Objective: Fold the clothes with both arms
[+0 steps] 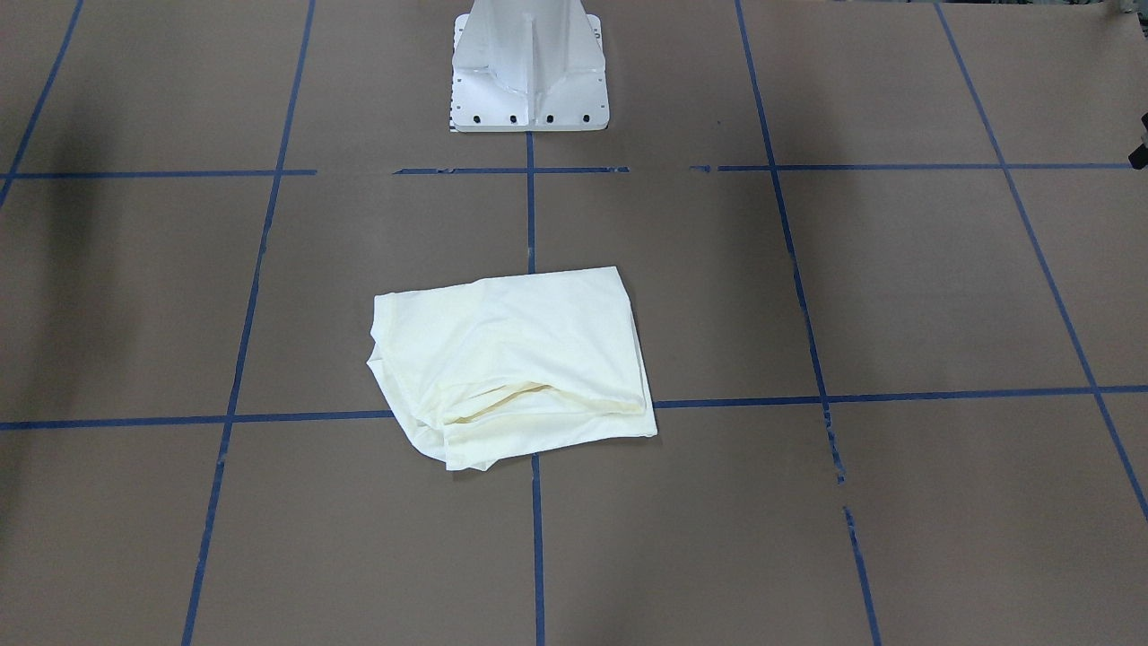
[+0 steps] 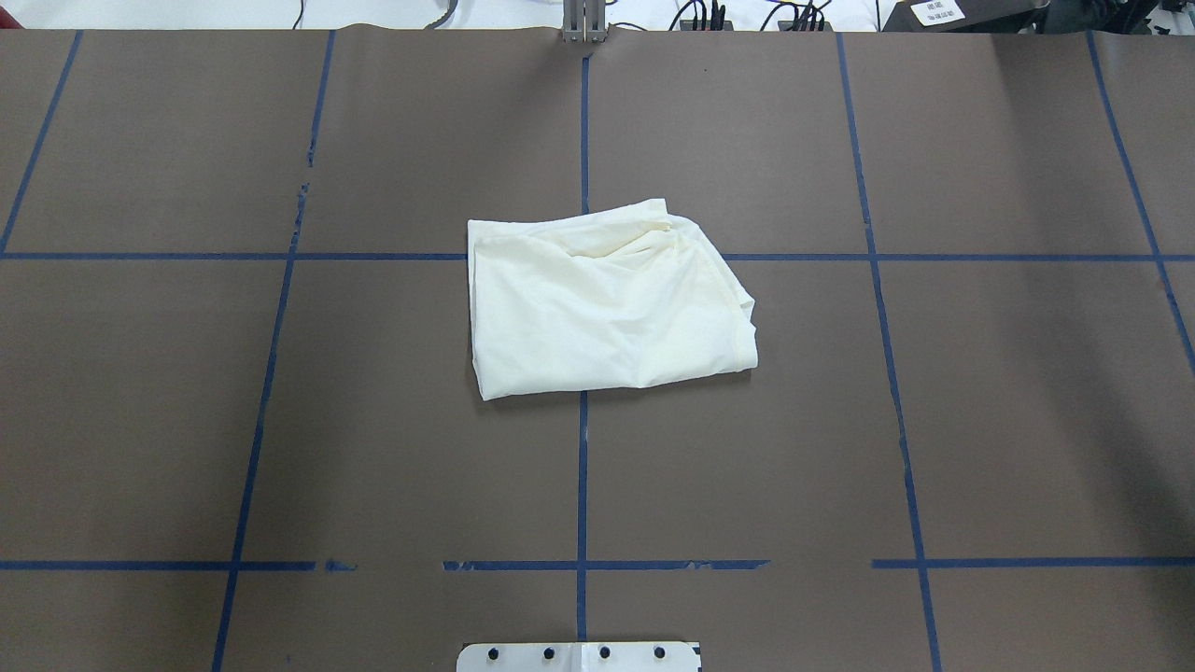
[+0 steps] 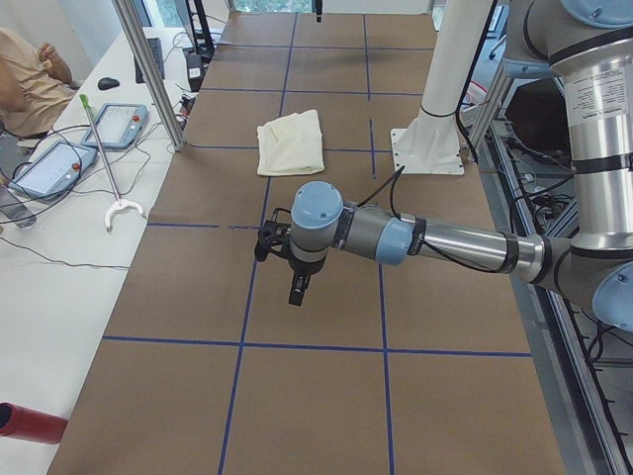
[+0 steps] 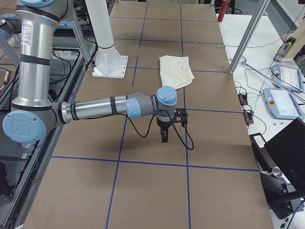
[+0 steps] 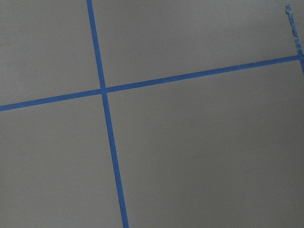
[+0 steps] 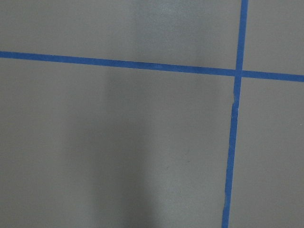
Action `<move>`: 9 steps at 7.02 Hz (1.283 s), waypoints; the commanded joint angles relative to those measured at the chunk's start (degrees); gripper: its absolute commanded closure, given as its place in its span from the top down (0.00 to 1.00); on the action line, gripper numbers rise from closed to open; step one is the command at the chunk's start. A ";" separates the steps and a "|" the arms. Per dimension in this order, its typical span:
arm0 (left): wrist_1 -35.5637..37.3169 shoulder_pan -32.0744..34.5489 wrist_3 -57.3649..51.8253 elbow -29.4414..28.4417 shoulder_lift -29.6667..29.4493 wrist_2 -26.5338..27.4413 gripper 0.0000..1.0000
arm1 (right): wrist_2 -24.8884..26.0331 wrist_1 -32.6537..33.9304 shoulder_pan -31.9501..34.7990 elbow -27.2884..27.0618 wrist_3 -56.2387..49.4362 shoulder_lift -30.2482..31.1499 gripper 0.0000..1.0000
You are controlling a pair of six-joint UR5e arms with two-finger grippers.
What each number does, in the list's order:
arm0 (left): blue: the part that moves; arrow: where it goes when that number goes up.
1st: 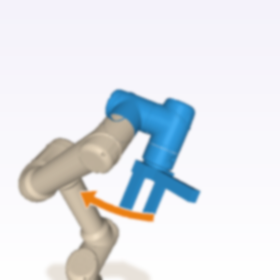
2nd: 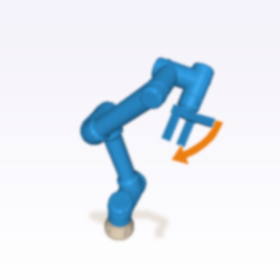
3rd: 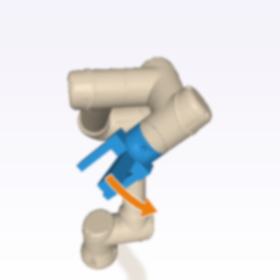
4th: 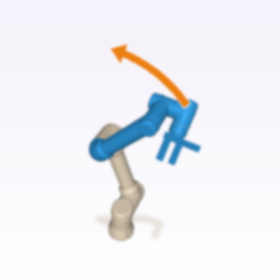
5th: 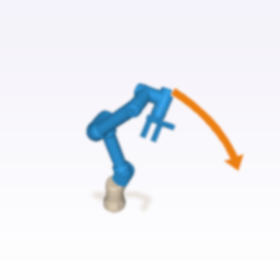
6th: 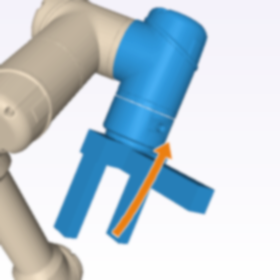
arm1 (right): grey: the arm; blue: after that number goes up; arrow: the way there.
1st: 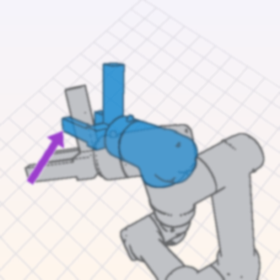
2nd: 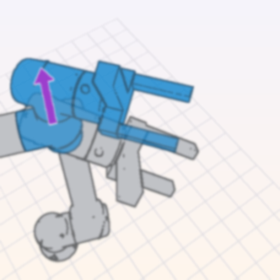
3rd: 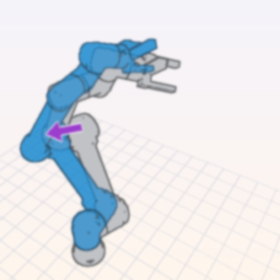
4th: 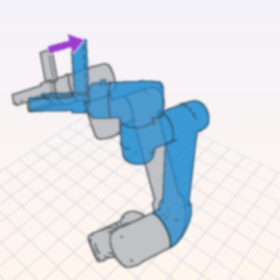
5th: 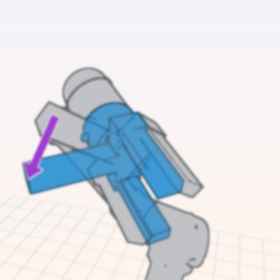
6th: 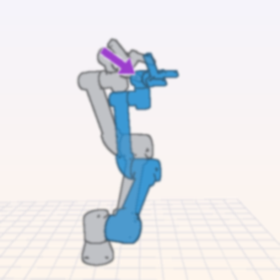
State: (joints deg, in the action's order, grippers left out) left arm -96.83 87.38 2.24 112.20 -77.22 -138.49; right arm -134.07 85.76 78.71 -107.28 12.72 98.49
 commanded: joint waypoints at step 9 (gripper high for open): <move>-5.56 -0.10 -0.13 -1.11 -1.00 -1.43 1.00 | -0.32 -3.65 0.04 7.07 0.20 -1.19 1.00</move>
State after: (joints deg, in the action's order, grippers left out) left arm -102.41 87.30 2.11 111.38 -78.26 -140.10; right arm -134.24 83.74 78.68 -102.37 13.01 97.24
